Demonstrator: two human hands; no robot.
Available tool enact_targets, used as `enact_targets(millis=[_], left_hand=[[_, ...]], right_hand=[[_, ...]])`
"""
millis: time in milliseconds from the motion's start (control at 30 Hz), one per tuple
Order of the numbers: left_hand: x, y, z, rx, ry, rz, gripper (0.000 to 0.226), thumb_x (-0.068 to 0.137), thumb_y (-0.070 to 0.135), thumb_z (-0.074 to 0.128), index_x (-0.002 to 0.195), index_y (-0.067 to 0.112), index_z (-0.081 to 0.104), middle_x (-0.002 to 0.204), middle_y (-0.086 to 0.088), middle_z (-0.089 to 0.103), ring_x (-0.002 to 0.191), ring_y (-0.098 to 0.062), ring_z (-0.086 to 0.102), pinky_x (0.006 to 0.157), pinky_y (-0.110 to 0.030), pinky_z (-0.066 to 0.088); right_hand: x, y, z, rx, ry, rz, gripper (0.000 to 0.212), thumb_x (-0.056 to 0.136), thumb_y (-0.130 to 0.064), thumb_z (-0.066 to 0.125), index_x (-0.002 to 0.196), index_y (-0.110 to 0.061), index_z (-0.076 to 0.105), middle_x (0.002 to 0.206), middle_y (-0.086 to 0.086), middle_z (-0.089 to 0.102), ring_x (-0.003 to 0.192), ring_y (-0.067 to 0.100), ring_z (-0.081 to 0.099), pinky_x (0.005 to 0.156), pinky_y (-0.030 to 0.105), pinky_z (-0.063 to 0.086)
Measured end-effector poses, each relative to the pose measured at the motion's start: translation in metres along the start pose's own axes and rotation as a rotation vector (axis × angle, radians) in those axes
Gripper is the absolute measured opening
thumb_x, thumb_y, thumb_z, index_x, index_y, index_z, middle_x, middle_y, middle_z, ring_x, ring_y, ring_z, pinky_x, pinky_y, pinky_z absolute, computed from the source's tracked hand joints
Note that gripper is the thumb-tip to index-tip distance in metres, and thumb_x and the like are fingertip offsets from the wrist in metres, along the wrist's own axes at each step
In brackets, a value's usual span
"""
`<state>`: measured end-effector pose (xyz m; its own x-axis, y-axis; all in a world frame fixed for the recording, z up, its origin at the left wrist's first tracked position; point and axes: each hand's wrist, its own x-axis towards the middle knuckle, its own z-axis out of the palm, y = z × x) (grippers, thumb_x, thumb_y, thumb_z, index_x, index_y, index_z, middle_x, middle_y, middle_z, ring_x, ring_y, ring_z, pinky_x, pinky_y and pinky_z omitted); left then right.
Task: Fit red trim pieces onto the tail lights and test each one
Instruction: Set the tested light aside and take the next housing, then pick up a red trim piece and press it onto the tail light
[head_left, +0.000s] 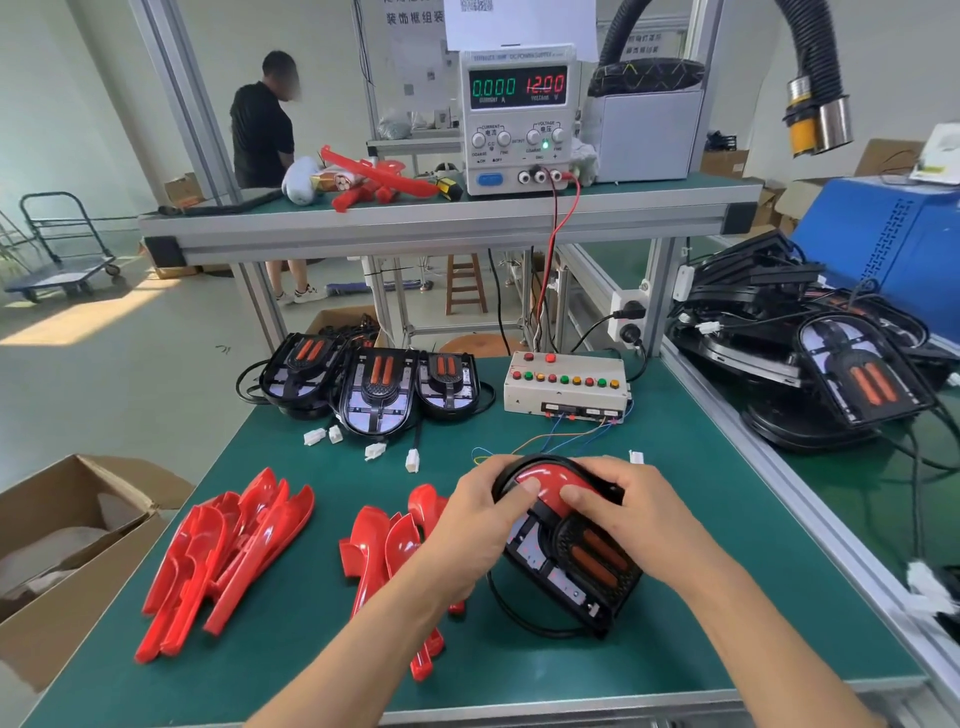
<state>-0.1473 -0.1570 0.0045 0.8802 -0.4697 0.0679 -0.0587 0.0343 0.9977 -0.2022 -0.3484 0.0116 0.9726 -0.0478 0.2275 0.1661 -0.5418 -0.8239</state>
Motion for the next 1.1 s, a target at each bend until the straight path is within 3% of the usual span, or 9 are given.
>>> enact_targets(millis=[100,267,367,467,533,633,800,967,1100], left_hand=[[0.003,0.002,-0.002,-0.024,-0.014,-0.008,0.02,0.096,0.016,0.065,0.114,0.008,0.068,0.107,-0.008,0.076,0.101,-0.021,0.071,0.091,-0.032,0.055],[0.01,0.004,-0.008,-0.16,-0.091,-0.004,0.027,0.087,0.023,0.067,0.109,0.009,0.073,0.109,-0.016,0.074,0.099,-0.026,0.07,0.089,-0.036,0.055],[0.015,0.005,-0.002,-0.118,-0.066,0.078,0.035,0.09,0.041,0.065,0.106,0.012,0.074,0.11,-0.015,0.073,0.103,-0.024,0.068,0.097,-0.039,0.054],[0.024,0.008,0.006,-0.059,0.123,0.098,0.053,0.096,0.059,0.045,0.102,0.015,0.075,0.106,-0.004,0.076,0.103,-0.02,0.07,0.094,-0.034,0.054],[0.03,0.006,0.006,-0.031,0.218,0.017,0.063,0.099,0.064,0.034,0.101,0.017,0.075,0.101,0.001,0.077,0.096,-0.014,0.072,0.086,-0.03,0.051],[0.025,-0.006,-0.005,0.057,0.287,-0.042,0.055,0.106,0.054,0.033,0.097,0.02,0.076,0.096,0.006,0.078,0.093,-0.008,0.073,0.084,-0.027,0.048],[-0.008,-0.021,-0.043,0.279,0.391,0.06,0.015,0.099,0.028,0.062,0.092,0.025,0.074,0.088,0.013,0.075,0.09,-0.008,0.07,0.082,-0.024,0.05],[-0.052,-0.011,-0.094,0.484,0.649,0.122,0.019,0.092,0.014,0.068,0.082,0.03,0.068,0.078,0.016,0.071,0.075,-0.003,0.066,0.068,-0.011,0.048],[-0.079,0.0,-0.15,0.963,0.853,-0.023,0.008,0.089,0.015,0.066,0.085,0.022,0.067,0.082,0.011,0.065,0.078,-0.014,0.063,0.066,-0.028,0.04]], right_hand=[[-0.003,0.003,0.004,-0.032,0.06,-0.035,0.02,0.092,-0.041,0.073,0.098,-0.06,0.068,0.103,-0.03,0.071,0.098,-0.007,0.066,0.08,0.005,0.044],[-0.008,0.015,-0.012,0.077,-0.12,0.061,0.034,0.088,-0.04,0.078,0.12,-0.041,0.067,0.119,-0.025,0.065,0.113,-0.002,0.063,0.098,0.02,0.049],[-0.014,0.017,-0.016,0.162,-0.208,0.069,0.03,0.092,-0.042,0.073,0.122,-0.042,0.068,0.115,-0.017,0.074,0.106,0.001,0.069,0.089,0.016,0.052],[-0.016,0.018,-0.007,0.24,-0.009,0.098,0.017,0.089,-0.049,0.072,0.103,-0.04,0.074,0.096,-0.008,0.078,0.087,0.006,0.074,0.075,0.016,0.053],[-0.017,0.024,-0.001,0.399,0.112,0.203,0.029,0.084,-0.05,0.069,0.099,-0.026,0.076,0.093,0.002,0.08,0.084,0.017,0.077,0.073,0.027,0.06],[-0.019,0.035,0.007,0.604,0.175,0.412,0.032,0.09,-0.038,0.07,0.097,-0.007,0.076,0.093,0.017,0.079,0.079,0.031,0.077,0.07,0.043,0.064],[-0.023,0.049,0.016,0.67,0.185,0.454,0.028,0.091,-0.033,0.071,0.093,-0.006,0.078,0.094,0.021,0.078,0.076,0.031,0.077,0.059,0.037,0.062],[-0.026,0.061,0.013,0.702,0.137,0.398,0.035,0.081,-0.038,0.07,0.101,-0.01,0.078,0.098,0.019,0.078,0.081,0.031,0.077,0.06,0.033,0.061],[-0.031,0.067,0.011,0.79,0.059,0.39,0.033,0.083,-0.028,0.067,0.11,-0.012,0.077,0.109,0.019,0.077,0.092,0.033,0.077,0.065,0.032,0.062]])
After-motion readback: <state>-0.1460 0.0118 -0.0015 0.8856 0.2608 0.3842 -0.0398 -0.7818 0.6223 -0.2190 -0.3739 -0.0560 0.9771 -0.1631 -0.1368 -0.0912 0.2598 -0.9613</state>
